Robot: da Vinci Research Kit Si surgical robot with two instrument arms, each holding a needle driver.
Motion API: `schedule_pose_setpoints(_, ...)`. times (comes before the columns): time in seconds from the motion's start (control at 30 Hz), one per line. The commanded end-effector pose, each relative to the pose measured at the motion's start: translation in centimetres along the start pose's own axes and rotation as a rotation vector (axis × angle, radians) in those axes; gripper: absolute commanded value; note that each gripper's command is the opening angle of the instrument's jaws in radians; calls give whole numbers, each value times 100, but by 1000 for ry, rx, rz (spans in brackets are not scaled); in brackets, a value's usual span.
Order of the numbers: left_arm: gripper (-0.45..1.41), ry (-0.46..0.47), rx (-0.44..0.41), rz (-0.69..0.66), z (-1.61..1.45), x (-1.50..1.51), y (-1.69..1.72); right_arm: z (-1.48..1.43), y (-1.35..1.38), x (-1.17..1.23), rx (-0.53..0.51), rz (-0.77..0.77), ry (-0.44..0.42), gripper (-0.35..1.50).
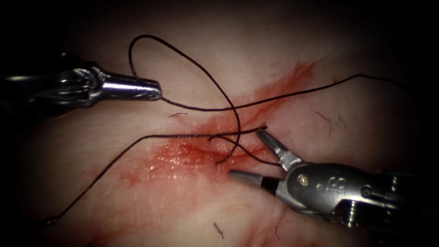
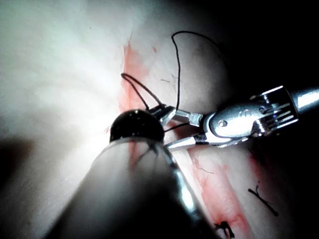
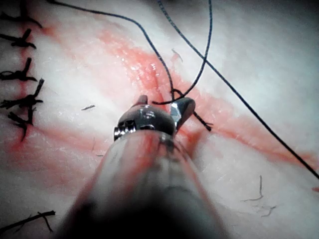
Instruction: Wound Closure
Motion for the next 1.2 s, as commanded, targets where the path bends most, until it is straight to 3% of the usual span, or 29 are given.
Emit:
schedule_pose_setpoints(0.03, -45, 0, 0, 0, 6, 0, -3, 11, 2, -2, -3, -14, 3, 61)
schedule_pose_setpoints(0.13, -45, -1, -2, 0, 6, -1, -2, 16, 5, -8, 1, -24, -14, 2)
schedule_pose_setpoints(0.23, -45, -1, -1, -1, 6, -1, -2, 18, 5, -15, 10, -55, -56, -35)
schedule_pose_setpoints(0.47, -45, -2, -3, -2, 6, 0, -1, 1, -6, -18, 104, -106, -126, -35)
schedule_pose_setpoints(0.7, -45, -17, -21, 0, 5, -3, -2, -63, -33, 4, 391, -134, -101, -35)
schedule_pose_setpoints(0.87, -45, -123, -90, 27, 6, -21, -8, -95, -57, 20, 519, -118, -88, -35)
schedule_pose_setpoints(1.07, -45, -263, -68, 200, 10, -36, -19, -115, -76, 19, 625, -104, -108, -35)
schedule_pose_setpoints(1.2, -45, -328, -76, 223, 1, -44, -20, -123, -84, 15, 686, -117, -120, -35)
